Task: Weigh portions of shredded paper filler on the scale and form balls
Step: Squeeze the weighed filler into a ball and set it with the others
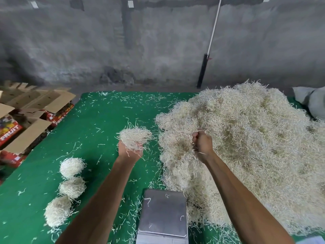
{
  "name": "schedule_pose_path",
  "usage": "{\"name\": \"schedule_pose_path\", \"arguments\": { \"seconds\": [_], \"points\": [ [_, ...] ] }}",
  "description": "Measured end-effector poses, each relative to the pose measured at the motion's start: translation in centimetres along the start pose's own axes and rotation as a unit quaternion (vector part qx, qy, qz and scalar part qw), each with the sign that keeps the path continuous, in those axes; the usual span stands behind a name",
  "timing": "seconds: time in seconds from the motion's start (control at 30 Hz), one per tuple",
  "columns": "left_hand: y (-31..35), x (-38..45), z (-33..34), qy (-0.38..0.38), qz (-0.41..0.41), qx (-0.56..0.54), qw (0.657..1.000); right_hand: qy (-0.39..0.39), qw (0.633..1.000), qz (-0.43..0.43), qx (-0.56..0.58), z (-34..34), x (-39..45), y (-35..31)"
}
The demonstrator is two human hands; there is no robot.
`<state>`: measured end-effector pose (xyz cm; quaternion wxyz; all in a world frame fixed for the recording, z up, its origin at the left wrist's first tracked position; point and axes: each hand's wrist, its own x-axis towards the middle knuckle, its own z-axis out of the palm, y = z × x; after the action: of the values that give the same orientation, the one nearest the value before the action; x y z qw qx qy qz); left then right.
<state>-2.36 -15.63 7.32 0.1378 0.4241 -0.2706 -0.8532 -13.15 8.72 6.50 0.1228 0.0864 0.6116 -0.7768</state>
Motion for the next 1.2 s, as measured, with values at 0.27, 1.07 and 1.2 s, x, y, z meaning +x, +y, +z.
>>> {"name": "schedule_pose_path", "arguments": {
  "seconds": [0.27, 1.07, 1.2],
  "points": [
    [-0.1, 1.0, -2.0, -0.003, -0.033, -0.154, 0.987, 0.049, 0.975, 0.081, 0.203, -0.1, 0.9, -2.2],
    [-5.4, -6.1, -5.3, -0.169, 0.017, 0.241, 0.955, -0.121, 0.919, -0.081, -0.367, 0.8, -8.4, 2.0],
    [-7.3, -7.8, -7.5, -0.221, -0.099, 0.258, 0.935, -0.279, 0.901, -0.004, -0.333, 0.9, -12.7, 6.4]
  ]
}}
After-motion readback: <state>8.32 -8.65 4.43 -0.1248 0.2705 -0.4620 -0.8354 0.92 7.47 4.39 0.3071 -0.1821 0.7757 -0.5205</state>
